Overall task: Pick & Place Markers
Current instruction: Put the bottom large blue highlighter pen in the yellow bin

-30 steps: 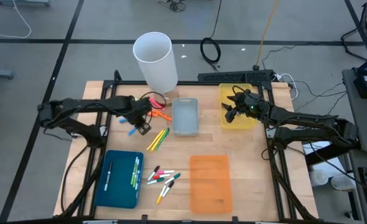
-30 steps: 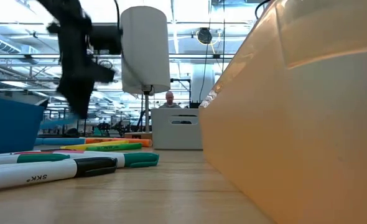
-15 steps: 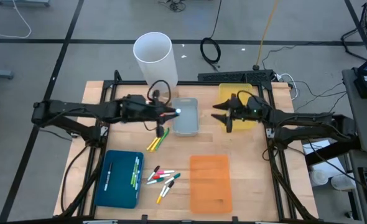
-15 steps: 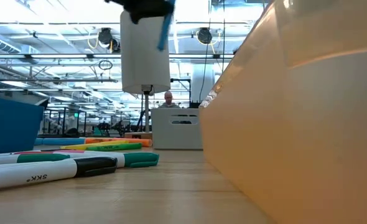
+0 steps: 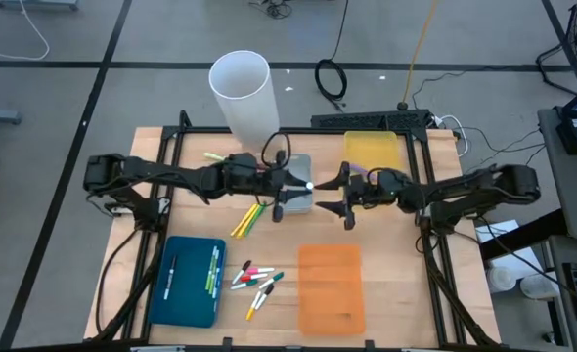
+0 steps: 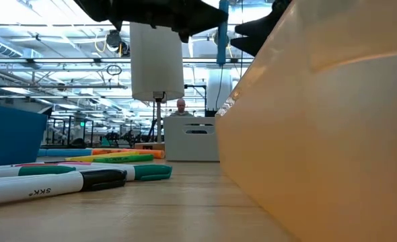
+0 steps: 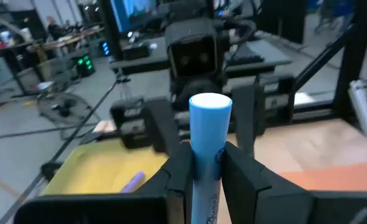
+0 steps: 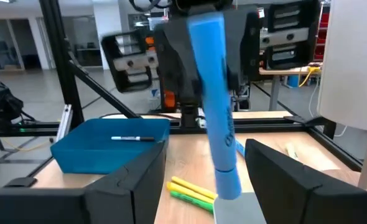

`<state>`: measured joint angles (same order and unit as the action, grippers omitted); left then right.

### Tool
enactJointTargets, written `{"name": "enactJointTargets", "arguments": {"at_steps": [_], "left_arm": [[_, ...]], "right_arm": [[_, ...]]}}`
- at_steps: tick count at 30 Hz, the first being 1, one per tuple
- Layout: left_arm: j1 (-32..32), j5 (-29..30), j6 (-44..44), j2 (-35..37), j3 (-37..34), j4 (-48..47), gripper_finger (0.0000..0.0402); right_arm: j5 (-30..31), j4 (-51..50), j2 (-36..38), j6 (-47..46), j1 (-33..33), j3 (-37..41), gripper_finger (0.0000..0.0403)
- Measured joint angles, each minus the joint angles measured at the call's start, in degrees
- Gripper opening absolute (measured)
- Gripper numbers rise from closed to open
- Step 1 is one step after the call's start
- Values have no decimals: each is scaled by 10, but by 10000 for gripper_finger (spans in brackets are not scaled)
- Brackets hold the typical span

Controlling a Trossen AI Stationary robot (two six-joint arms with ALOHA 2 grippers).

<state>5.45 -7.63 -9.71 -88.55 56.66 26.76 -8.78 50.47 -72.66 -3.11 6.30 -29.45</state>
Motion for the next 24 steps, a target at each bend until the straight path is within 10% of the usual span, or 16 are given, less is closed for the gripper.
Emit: {"name": "enactJointTargets", "arguments": {"at_steps": [16, 24], "left_arm": [[2, -10, 19, -1, 0, -6, 60], [2, -10, 24, -1, 0, -10, 60]], "right_arm": [[-4, 4, -104, 41, -1, -85, 198], [-17, 15, -103, 66, 0, -85, 39]]}}
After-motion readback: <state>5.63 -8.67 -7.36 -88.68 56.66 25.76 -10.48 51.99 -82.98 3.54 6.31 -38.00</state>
